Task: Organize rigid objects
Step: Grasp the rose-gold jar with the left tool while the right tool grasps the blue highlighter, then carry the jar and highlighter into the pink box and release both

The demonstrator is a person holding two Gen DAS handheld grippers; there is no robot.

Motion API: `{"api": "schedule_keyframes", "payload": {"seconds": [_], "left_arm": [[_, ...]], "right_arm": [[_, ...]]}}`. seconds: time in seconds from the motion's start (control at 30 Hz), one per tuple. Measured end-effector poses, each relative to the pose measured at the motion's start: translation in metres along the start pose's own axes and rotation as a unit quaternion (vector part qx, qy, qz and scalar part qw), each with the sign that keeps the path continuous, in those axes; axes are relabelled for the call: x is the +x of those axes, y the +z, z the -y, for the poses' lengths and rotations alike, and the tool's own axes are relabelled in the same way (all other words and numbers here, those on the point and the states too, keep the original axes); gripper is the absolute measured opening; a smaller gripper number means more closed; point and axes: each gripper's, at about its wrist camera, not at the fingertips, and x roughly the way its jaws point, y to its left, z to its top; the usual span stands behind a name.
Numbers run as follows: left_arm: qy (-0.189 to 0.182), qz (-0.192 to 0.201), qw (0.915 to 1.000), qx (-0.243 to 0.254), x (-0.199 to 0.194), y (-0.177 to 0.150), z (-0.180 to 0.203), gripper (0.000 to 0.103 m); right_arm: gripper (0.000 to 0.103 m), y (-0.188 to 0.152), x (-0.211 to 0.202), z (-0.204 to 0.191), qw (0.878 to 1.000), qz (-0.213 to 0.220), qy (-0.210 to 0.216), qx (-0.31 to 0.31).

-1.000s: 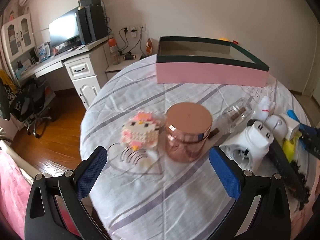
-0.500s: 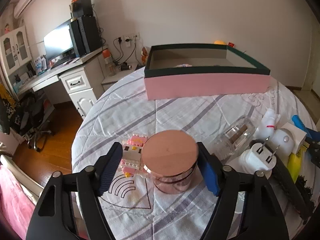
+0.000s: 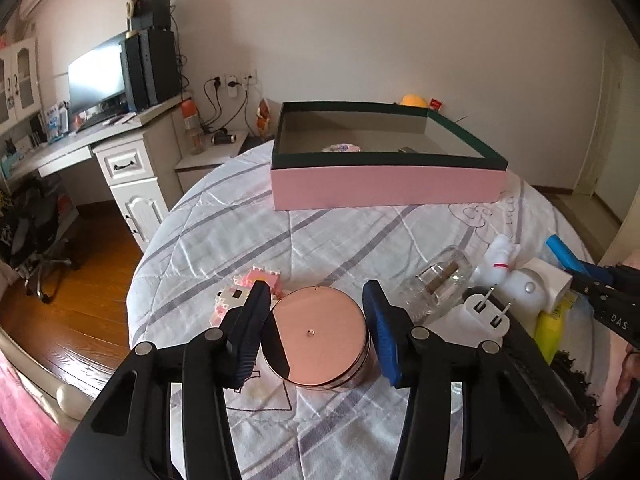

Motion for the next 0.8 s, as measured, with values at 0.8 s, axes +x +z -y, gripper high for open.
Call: {"api": "schedule_keyframes", "payload": {"seconds": [0.8], "left_arm": [[-0.021, 0.09, 0.9941, 0.057, -0.041, 0.099, 0.019, 0.049]], "right_arm": [[0.027, 0.104, -0.021, -0.054, 0.992, 0.069, 0.087, -0.061]]}}
